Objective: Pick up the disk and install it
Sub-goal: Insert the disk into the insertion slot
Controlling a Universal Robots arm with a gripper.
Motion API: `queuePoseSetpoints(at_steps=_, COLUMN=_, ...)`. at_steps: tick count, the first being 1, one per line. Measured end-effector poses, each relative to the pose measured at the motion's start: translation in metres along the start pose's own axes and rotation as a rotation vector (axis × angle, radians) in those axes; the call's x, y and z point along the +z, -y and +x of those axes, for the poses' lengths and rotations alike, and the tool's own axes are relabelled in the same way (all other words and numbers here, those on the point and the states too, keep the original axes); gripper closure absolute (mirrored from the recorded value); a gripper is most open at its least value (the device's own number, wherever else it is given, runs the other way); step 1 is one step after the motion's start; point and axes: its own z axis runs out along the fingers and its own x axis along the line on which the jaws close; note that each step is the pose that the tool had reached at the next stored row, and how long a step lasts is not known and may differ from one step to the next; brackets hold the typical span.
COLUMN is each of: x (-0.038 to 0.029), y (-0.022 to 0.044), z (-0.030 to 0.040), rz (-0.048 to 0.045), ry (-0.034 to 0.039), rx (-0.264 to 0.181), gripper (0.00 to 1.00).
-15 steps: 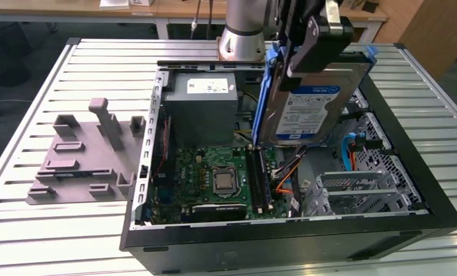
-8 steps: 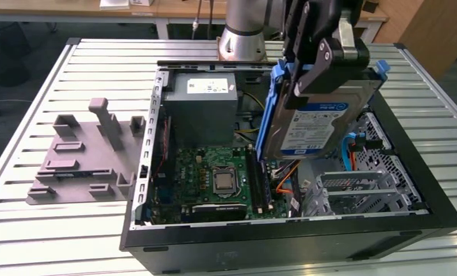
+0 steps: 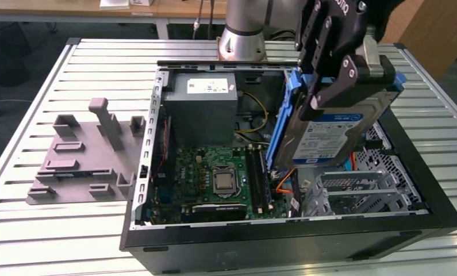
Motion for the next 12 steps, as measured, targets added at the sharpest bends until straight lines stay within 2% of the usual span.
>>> queuePoseSetpoints(at_steps=3, x=0.0015, y=0.0038, z=0.0069, rz=0.0001, ry=0.0003, rx=0.0, gripper=0.64)
queuePoseSetpoints(at_steps=5, x=0.0021, y=0.0091, z=0.0097, rz=0.0, ry=0.0, rx=0.0, gripper=0.64)
queuePoseSetpoints(at_steps=12, x=0.0051, y=0.0361, z=0.0139, rz=0.0, ry=0.0001, rx=0.0, gripper=0.64)
